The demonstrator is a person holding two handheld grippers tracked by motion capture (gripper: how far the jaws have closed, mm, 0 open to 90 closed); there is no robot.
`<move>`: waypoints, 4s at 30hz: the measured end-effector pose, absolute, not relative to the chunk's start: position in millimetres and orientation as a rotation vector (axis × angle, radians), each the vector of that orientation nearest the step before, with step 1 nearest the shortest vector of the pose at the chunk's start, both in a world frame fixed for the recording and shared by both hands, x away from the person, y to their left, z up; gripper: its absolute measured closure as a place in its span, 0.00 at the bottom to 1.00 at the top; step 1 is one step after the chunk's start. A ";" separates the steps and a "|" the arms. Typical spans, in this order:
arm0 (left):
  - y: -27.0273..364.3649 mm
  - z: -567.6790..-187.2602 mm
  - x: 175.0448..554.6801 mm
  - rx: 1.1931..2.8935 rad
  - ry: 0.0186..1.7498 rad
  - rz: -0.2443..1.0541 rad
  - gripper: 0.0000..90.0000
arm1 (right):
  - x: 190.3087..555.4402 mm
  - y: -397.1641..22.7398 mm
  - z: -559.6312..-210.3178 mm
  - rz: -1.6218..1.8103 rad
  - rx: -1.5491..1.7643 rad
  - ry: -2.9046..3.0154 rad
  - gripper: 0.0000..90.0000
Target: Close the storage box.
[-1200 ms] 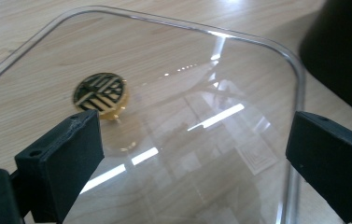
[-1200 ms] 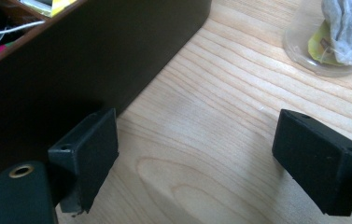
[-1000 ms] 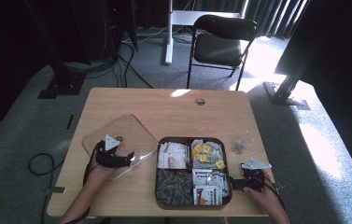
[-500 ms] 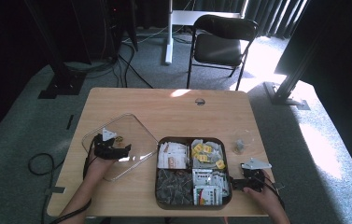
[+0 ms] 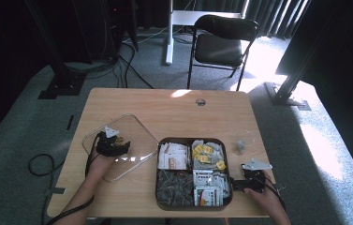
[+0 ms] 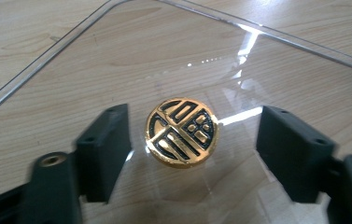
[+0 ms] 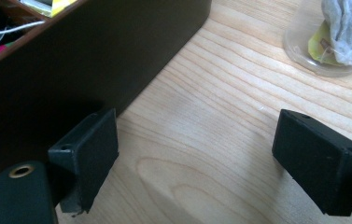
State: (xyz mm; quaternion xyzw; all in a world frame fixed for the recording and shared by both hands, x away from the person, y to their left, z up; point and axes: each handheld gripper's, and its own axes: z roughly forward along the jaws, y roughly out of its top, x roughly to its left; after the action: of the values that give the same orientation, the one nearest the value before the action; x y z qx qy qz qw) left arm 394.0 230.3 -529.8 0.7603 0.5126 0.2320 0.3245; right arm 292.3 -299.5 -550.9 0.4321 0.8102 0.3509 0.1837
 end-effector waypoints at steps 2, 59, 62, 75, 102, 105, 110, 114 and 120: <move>230.9 -530.9 394.7 1.982 1.347 0.620 0.37 | 292.3 -299.5 -550.9 0.989 1.219 2.285 0.15; 233.8 -450.5 381.7 1.956 1.221 0.621 0.66 | 292.2 -299.5 -550.9 0.988 1.220 2.284 0.15; 226.7 -444.9 378.5 1.967 1.187 0.613 0.66 | 292.2 -299.5 -550.9 0.988 1.220 2.284 0.15; 193.4 -433.1 370.7 2.051 1.064 0.548 0.66 | 292.1 -299.5 -550.9 0.988 1.221 2.283 0.15; 129.5 -413.4 353.7 2.121 0.860 0.453 0.66 | 292.1 -299.5 -550.9 0.989 1.222 2.283 0.15; 122.0 -411.3 350.5 2.118 0.839 0.439 0.66 | 292.3 -299.6 -550.8 0.988 1.220 2.284 0.15; 109.7 -409.5 346.1 2.114 0.814 0.425 0.66 | 292.3 -299.7 -550.8 0.988 1.220 2.285 0.15; 100.8 -408.0 342.9 2.117 0.779 0.407 0.66 | 292.3 -299.6 -550.9 0.990 1.221 2.283 0.15; 85.4 -406.5 336.1 2.130 0.723 0.381 0.66 | 292.2 -299.5 -550.9 0.990 1.220 2.283 0.15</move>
State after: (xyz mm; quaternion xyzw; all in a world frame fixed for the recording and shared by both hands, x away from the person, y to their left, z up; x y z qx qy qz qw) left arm 336.1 85.4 -406.5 0.8486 0.2881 0.1518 0.4170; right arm 292.2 -299.5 -550.9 0.4329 0.8096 0.3511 0.1841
